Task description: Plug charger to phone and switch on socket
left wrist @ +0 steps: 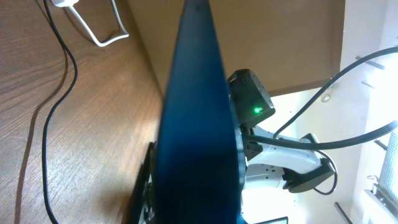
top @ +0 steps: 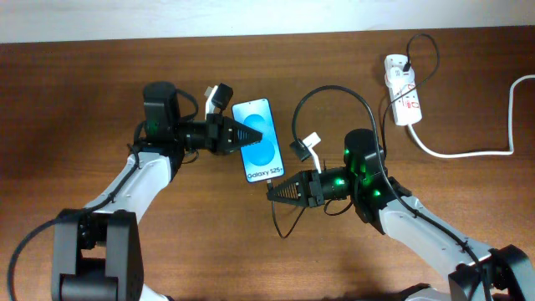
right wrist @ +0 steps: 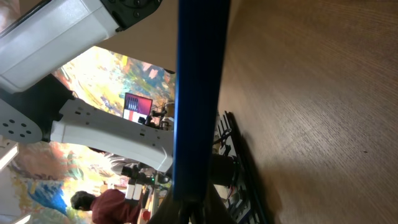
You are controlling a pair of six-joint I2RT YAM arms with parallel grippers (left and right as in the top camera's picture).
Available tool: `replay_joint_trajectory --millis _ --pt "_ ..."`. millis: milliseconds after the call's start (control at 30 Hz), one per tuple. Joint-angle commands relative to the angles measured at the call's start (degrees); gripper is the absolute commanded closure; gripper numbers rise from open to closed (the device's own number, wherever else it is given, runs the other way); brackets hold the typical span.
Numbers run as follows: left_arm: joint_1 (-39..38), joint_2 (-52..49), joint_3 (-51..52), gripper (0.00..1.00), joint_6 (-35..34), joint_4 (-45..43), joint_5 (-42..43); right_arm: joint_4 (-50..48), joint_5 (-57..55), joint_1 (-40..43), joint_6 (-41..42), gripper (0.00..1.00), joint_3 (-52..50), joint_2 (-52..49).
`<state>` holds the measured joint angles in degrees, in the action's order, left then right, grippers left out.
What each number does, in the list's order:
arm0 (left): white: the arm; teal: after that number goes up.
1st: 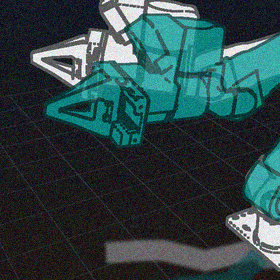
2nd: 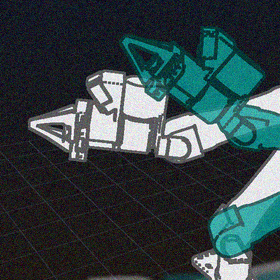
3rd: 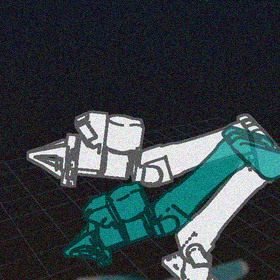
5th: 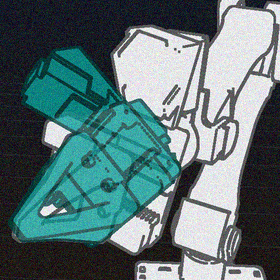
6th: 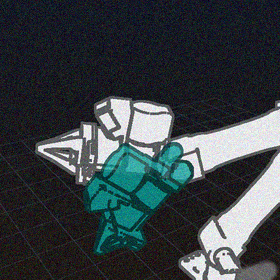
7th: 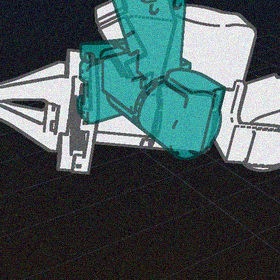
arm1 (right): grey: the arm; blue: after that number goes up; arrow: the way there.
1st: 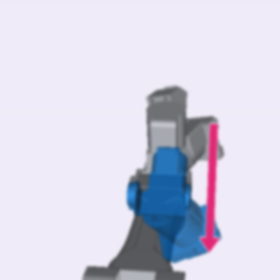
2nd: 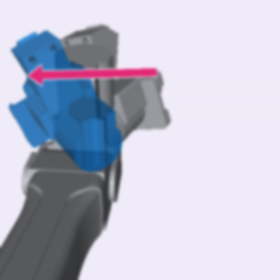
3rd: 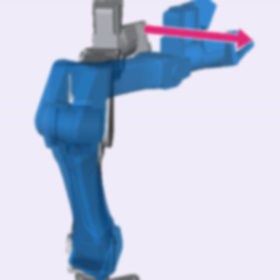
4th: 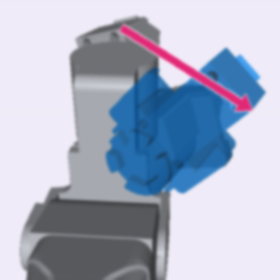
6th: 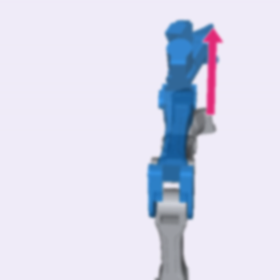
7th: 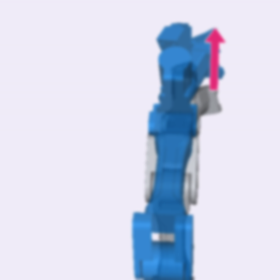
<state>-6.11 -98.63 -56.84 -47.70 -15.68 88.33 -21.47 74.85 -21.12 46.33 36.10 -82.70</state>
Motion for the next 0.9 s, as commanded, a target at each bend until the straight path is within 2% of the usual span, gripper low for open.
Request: replay_joint_trajectory --millis 0,867 --pt "0.0 0.2 -0.3 1.00 0.7 -0.1 1.9 -0.2 -0.4 0.2 -0.4 0.96 0.8 -0.2" --pt "0.0 0.2 -0.3 1.00 0.7 -0.1 1.2 -0.2 2.5 0.2 -0.4 0.96 0.8 -0.2"
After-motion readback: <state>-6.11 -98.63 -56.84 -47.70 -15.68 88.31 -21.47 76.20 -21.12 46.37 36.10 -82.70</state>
